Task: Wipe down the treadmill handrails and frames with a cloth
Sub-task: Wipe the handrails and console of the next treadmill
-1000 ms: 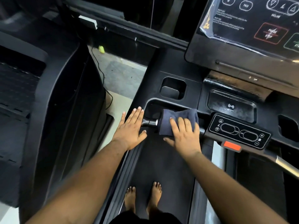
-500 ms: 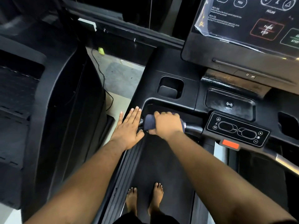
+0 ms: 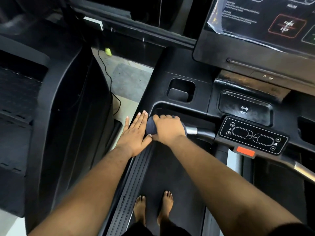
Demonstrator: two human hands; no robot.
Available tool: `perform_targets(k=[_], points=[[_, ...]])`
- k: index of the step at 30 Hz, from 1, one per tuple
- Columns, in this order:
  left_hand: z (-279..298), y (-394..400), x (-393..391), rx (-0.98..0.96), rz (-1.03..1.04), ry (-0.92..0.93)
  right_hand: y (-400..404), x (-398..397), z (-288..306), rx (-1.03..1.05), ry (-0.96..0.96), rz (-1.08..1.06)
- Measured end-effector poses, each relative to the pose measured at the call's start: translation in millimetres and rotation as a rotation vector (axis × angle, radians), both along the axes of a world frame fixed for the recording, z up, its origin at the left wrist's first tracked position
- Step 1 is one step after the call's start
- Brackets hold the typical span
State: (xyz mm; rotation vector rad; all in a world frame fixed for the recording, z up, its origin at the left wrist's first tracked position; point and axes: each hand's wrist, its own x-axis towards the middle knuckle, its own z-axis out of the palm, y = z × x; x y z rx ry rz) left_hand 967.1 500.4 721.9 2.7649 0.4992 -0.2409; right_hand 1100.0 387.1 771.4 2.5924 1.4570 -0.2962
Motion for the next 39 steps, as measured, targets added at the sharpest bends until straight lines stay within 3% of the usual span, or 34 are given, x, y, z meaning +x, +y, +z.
perform_targets(k=[4,7,9,14,18,21,24,28,31,33,36,39], points=[[8.2,-3.3,1.4,0.038,0.002,0.046,-58.9,-19.4,-20.6,0.213,-0.182,0.115],[19.6,-8.5,5.4,0.003,0.044,0.075,-73.7,-8.3,-16.5,0.312,-0.084,0.138],[28.4,-17.2,10.2,-0.084,0.137,0.000,-69.7,0.5,-3.1,0.383,0.066,0.084],[52.7,-35.0,35.6,-0.486,0.413,-0.174,-74.8,2.5,21.2,0.546,0.176,0.030],[78.5,-47.5,53.6,-1.013,0.508,-0.396,-94.3,16.4,19.0,0.661,0.121,-0.007],[86.6,-46.9,77.6,-1.168,0.601,-0.493,-97.5,33.2,29.6,0.726,0.105,-0.143],[84.5,-39.6,102.8,-1.223,0.655,-0.496,-77.3,58.1,35.6,0.725,0.234,-0.455],[84.9,-31.8,140.7,-1.209,0.687,-0.551,-42.0,97.6,40.0,0.753,0.497,-0.649],[75.4,-17.7,173.2,-1.168,0.732,-0.631,-19.8,129.3,43.3,0.904,0.401,-0.563],[67.4,-3.2,187.5,-0.986,0.682,-0.604,-4.8,146.9,41.4,0.884,0.194,-0.458],[48.8,19.3,195.6,-0.527,0.504,-0.391,8.4,155.9,27.8,0.699,-0.093,-0.347],[29.9,30.9,183.1,-0.225,0.344,-0.261,16.1,141.3,4.2,0.494,-0.054,-0.207]])
